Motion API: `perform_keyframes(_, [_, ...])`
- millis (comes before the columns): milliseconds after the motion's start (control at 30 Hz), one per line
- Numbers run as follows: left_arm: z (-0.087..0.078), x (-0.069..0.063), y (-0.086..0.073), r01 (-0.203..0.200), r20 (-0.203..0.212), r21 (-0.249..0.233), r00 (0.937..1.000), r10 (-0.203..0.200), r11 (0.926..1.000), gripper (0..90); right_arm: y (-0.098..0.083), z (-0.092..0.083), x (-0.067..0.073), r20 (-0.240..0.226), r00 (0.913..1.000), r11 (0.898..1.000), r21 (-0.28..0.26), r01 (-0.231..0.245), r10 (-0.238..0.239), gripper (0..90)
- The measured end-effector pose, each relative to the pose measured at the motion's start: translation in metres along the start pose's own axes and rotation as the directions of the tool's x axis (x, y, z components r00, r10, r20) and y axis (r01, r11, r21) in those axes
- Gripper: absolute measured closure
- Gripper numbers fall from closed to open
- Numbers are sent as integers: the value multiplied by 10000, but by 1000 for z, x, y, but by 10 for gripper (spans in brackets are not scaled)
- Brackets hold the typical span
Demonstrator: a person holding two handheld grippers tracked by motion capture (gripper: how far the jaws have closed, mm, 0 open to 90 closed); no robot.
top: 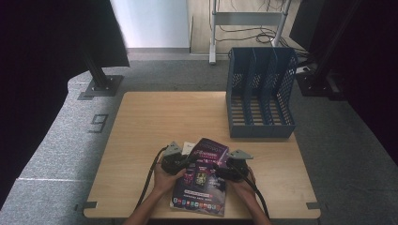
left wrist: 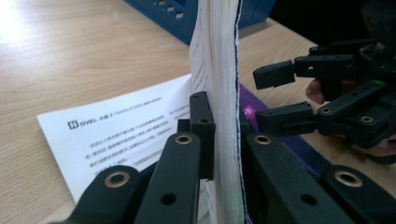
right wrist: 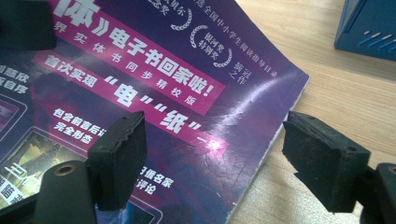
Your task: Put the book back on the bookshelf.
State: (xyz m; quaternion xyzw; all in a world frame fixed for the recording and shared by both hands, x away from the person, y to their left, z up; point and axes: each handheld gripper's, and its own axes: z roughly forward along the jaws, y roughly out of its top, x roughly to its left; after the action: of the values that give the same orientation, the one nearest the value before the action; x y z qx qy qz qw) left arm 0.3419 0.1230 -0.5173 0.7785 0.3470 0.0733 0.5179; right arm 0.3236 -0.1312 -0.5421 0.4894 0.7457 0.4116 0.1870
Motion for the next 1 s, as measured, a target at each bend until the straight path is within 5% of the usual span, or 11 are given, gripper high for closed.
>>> perform_keyframes(1000, [-25,-12,18,-228,399,-891,9989,264,9958,868,9,-13,5,-706,9973,9991,-368,-205,179,207])
